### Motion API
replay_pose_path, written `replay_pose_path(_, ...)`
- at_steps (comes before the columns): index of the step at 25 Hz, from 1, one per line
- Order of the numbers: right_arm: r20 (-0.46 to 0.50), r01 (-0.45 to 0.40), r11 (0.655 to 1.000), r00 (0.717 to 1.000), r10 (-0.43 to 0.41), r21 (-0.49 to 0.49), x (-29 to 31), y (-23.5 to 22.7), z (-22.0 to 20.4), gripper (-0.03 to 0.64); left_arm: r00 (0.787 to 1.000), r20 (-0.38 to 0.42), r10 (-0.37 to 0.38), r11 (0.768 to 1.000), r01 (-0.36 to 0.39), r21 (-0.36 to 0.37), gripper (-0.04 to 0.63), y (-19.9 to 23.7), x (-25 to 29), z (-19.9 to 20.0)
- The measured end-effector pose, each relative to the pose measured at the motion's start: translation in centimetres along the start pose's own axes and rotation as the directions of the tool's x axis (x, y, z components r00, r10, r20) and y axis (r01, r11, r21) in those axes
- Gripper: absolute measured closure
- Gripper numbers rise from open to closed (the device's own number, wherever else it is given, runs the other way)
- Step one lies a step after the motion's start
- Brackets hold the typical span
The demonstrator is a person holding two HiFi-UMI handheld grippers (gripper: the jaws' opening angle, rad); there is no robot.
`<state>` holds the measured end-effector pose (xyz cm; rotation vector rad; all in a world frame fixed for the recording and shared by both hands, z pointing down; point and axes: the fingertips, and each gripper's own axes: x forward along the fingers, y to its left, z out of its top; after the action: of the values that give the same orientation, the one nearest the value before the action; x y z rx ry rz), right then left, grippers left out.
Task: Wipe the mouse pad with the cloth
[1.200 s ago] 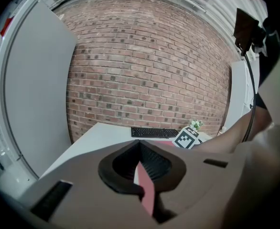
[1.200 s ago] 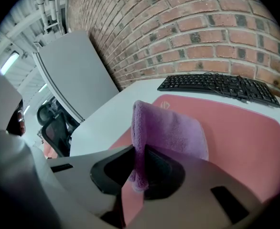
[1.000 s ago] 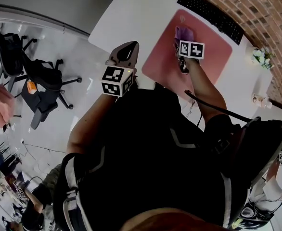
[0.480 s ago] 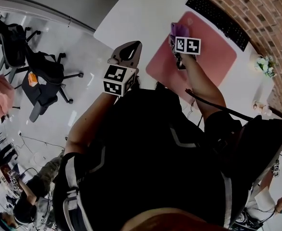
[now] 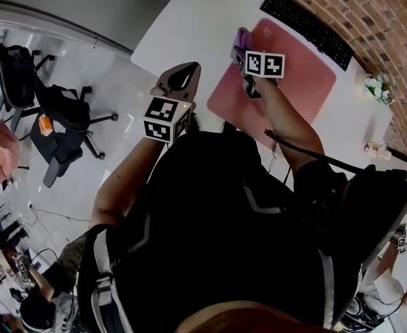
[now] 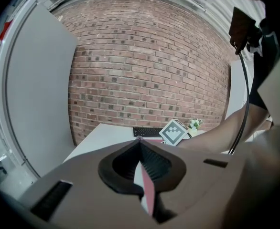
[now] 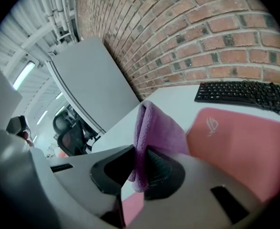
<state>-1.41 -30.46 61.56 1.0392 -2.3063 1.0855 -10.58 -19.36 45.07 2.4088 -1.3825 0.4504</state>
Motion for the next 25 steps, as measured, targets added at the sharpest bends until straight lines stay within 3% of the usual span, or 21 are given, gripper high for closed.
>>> replay_pose_path(8,0.194,0.018,0.998,0.98,-0.03,0.061,-7.9,-2.3,4.1,0.561,0.994,0.032,-0.106,0.994,0.105,0.018,0.592,-2.1,2.4,1.9)
replay_pose_path(12,0.274,0.115,0.986,0.951,-0.145,0.123,-13.5,-7.0,4.3,0.561,0.98,0.02,-0.199,0.979,0.198,0.052,0.593,-4.9,4.5,2.5)
replay_pose_path(20,0.31,0.31,0.909,0.866,-0.391,0.279,-23.5,-17.2,1.5,0.561,0.94,0.016,-0.341,0.935,0.337,0.113,0.592,-10.6,7.4,4.5)
replay_pose_path(25,0.29,0.4,0.851,0.817,-0.499,0.34,-27.8,-22.0,-0.6,0.561,0.925,-0.003,-0.379,0.919,0.377,0.117,0.592,-13.0,9.5,4.5)
